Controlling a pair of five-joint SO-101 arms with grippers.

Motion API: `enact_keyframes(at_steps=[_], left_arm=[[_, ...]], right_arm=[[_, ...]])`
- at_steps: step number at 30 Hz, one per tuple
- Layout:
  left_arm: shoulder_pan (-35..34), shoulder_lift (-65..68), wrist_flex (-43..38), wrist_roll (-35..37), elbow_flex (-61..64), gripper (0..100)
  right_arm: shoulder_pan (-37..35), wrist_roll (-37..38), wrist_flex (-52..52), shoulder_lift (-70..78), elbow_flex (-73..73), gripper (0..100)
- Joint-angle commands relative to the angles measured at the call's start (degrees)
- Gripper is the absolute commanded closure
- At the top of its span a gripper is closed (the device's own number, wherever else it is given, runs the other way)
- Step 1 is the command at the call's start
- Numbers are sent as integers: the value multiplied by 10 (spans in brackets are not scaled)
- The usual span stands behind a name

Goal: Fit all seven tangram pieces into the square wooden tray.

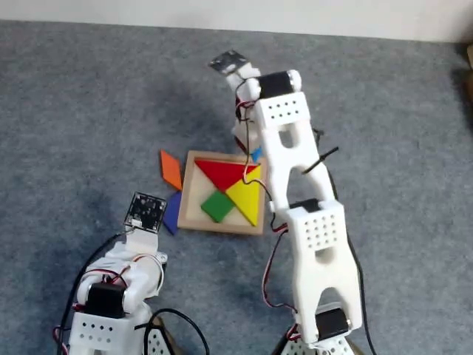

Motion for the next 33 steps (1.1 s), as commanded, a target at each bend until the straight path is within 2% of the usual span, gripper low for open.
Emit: enact_keyframes(at_steps=[1, 9, 18, 25, 30, 33], left_arm=[[-5, -19, 3, -4, 11, 993], [-5, -19, 3, -4, 11, 993], [-5, -19, 3, -4, 11, 993], [-5, -19, 3, -4, 11, 993], [-5, -19, 3, -4, 11, 993], [-5, -19, 3, -4, 11, 993]], right_arm=[[-37, 14, 15, -98, 69, 994], [-118, 21, -1, -260, 340, 994], [-130, 120, -133, -282, 518, 994], [-126, 133, -196, -280, 558, 984], [-124, 133, -193, -279, 558, 878], [-124, 133, -191, -281, 558, 864]])
